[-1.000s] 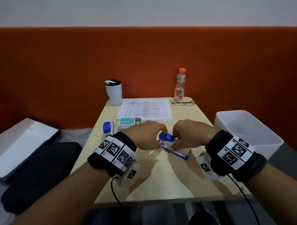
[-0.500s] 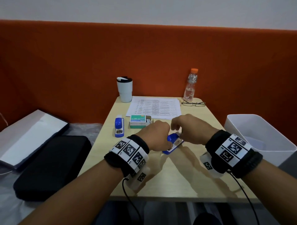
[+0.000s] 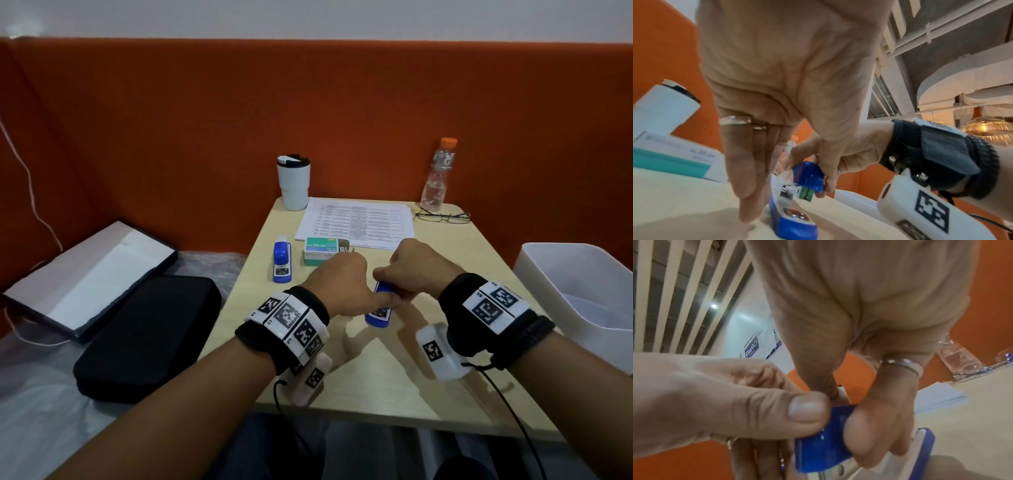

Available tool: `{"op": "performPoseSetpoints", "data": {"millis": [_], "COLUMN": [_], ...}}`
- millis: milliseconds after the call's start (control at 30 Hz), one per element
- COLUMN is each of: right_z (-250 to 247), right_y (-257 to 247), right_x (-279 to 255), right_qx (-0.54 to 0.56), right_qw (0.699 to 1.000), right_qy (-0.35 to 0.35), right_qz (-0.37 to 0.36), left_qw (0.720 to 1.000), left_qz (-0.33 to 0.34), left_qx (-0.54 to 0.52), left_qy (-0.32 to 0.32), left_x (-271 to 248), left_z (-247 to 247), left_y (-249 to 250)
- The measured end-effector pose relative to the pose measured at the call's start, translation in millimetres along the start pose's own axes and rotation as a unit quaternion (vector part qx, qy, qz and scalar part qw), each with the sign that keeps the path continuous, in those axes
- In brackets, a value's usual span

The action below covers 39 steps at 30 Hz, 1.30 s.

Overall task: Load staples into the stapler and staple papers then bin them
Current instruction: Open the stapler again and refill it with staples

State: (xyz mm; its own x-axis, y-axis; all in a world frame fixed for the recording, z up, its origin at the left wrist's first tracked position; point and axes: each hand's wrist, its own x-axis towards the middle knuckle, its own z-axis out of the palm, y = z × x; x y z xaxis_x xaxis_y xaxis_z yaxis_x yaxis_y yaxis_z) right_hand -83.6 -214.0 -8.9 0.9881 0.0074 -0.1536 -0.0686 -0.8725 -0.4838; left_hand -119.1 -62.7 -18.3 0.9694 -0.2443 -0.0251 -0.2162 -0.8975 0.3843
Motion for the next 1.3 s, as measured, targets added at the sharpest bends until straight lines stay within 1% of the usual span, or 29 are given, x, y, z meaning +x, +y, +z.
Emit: {"op": "performPoseSetpoints", "data": {"millis": [67, 133, 200, 267, 400, 600, 733, 867, 1000, 1067, 1133, 1200, 1300], "right_z": [4, 7, 8, 9, 13, 8, -2, -23, -46, -57, -64, -69, -71], "right_y": [-3, -4, -5, -6, -5, 3, 9, 28, 55, 71, 84, 95, 105], "right_x": [2, 3, 5, 8, 12, 10, 18, 24, 33, 39, 43, 46, 48], "right_qx": [-0.003, 0.002, 0.013, 0.017, 0.036, 0.063, 0.027, -0.004, -0.076, -0.124, -0.159, -0.169, -0.169], "right_qw": [1.000, 1.000, 1.000, 1.000, 0.999, 0.998, 0.999, 0.998, 0.990, 0.983, 0.979, 0.979, 0.977], "right_qy": [0.002, -0.013, -0.020, -0.012, -0.001, -0.012, 0.025, 0.062, 0.116, 0.133, 0.125, 0.109, 0.116], "right_qz": [-0.002, -0.002, -0.006, -0.014, -0.019, 0.014, 0.025, 0.014, 0.021, 0.026, 0.036, 0.044, 0.051], "left_qw": [1.000, 0.998, 0.996, 0.995, 0.995, 0.994, 0.994, 0.992, 0.983, 0.982, 0.983, 0.984, 0.986], "left_qz": [-0.003, 0.003, 0.006, 0.004, 0.002, 0.013, 0.039, 0.065, 0.094, 0.101, 0.103, 0.097, 0.076], "left_qx": [-0.021, -0.054, -0.081, -0.097, -0.099, -0.104, -0.091, -0.081, -0.100, -0.087, -0.067, -0.067, -0.080], "left_qy": [-0.016, -0.026, -0.020, -0.008, 0.010, 0.000, -0.050, -0.075, -0.123, -0.135, -0.136, -0.137, -0.126], "left_x": [2, 5, 5, 6, 8, 15, 21, 37, 54, 59, 64, 70, 77], "left_z": [2, 4, 4, 5, 6, 9, 4, 3, 14, 20, 26, 32, 37], "left_y": [-3, -5, -6, -5, -4, -5, 6, 31, 56, 66, 72, 75, 76]}}
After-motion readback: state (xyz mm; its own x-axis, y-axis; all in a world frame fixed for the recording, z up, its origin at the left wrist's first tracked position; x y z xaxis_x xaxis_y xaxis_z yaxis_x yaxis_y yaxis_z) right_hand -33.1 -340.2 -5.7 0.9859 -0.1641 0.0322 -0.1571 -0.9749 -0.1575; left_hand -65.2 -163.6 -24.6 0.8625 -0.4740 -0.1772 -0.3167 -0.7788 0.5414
